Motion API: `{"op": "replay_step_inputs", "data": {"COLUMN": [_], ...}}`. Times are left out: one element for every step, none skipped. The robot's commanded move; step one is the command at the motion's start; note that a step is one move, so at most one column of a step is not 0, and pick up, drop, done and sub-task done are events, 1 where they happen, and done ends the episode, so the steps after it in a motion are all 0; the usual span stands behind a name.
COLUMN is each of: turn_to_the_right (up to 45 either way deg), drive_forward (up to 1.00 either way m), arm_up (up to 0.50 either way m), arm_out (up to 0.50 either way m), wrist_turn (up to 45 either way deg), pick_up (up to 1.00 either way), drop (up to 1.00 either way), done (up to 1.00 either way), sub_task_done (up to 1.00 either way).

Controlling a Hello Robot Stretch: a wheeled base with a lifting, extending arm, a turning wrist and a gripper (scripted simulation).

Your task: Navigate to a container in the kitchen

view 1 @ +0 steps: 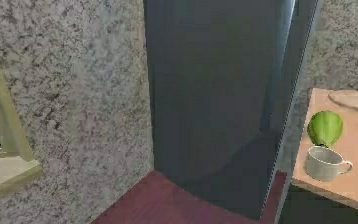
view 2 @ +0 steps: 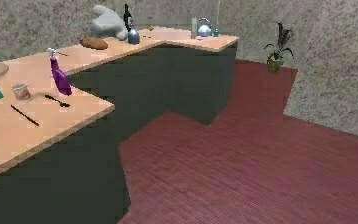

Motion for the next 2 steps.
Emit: {"op": "replay_step_inputs", "data": {"turn_to_the_right": [39.0, 0.0], "drive_forward": [0.00, 0.00], "arm_up": [0.00, 0.00], "arm_out": [0.00, 0.00], "wrist_turn": [0.0, 0.0], "pick_up": [0.00, 0.00], "drop": [0.00, 0.00], "done": [0.00, 1.00], "sub_task_done": [0.00, 0.00]}}
